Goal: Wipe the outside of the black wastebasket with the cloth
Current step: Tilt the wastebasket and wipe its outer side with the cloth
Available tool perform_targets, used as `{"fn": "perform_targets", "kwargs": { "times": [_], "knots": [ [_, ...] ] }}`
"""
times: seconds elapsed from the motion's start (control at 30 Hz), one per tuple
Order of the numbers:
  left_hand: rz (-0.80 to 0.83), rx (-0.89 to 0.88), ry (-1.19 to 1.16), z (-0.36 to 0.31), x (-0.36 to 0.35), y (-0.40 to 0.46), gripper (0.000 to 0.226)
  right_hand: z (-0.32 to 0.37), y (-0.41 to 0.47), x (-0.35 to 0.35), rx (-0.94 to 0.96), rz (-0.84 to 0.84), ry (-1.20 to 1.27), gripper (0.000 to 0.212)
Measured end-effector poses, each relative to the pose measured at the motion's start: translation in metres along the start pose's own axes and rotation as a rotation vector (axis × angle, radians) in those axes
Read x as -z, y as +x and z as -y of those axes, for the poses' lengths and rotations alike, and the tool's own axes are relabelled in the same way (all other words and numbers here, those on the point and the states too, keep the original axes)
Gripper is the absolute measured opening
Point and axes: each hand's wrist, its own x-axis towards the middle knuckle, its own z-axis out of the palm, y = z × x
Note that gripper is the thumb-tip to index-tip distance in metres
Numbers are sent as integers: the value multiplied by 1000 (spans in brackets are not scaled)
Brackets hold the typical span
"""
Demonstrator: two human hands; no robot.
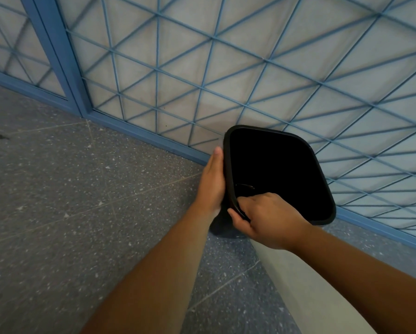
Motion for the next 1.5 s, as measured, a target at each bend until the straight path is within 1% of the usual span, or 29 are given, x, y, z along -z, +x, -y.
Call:
{"fn": "perform_targets", "kwargs": {
  "times": [0.13, 0.3, 0.37, 0.43, 0.53, 0.6, 0.67, 0.73, 0.83, 0.93, 1.07, 1.23, 1.37, 1.5],
  "knots": [
    [-6, 41, -4, 8, 6, -1, 51, 0, 1, 1, -4, 15, -7, 37],
    [3, -8, -16, 9, 1, -11, 55, 0, 3, -1, 8, -14, 3, 40],
    [-8, 16, -44, 10, 3, -13, 50, 1, 3, 0, 4, 2, -8, 37],
    [-27, 23, -80, 9, 3, -15, 51, 1, 5, 0, 5, 3, -9, 33],
    [-21, -1, -24, 16, 1, -30, 59, -1, 3, 0, 9, 12, 4, 36],
    [3, -2, -1, 17, 3, -32, 52, -1, 1, -1, 4, 14, 7, 38],
    [5, 14, -47, 11, 4, -27, 49, -1, 2, -1, -7, 1, 11, 36],
    [-13, -3, -38, 8, 2, -29, 52, 0, 4, -1, -13, 0, 13, 34],
    [3, -30, 13, 18, 1, -45, 57, 0, 2, -1, -21, 14, 35, 34],
    [7, -16, 1, 14, 7, -38, 50, 0, 2, -2, -13, -7, 29, 35],
    [-25, -32, 17, 10, 1, -41, 51, 0, 3, -4, 8, -24, 23, 33],
    [-18, 61, 35, 20, 13, -41, 51, 2, 1, -1, 13, -36, -7, 33],
    [-61, 5, 23, 10, 4, -39, 51, 2, 3, -1, 24, -60, -20, 33],
    [4, 11, 69, 23, 11, -45, 52, 3, -3, 1, 27, -66, -32, 33]
  ]
}}
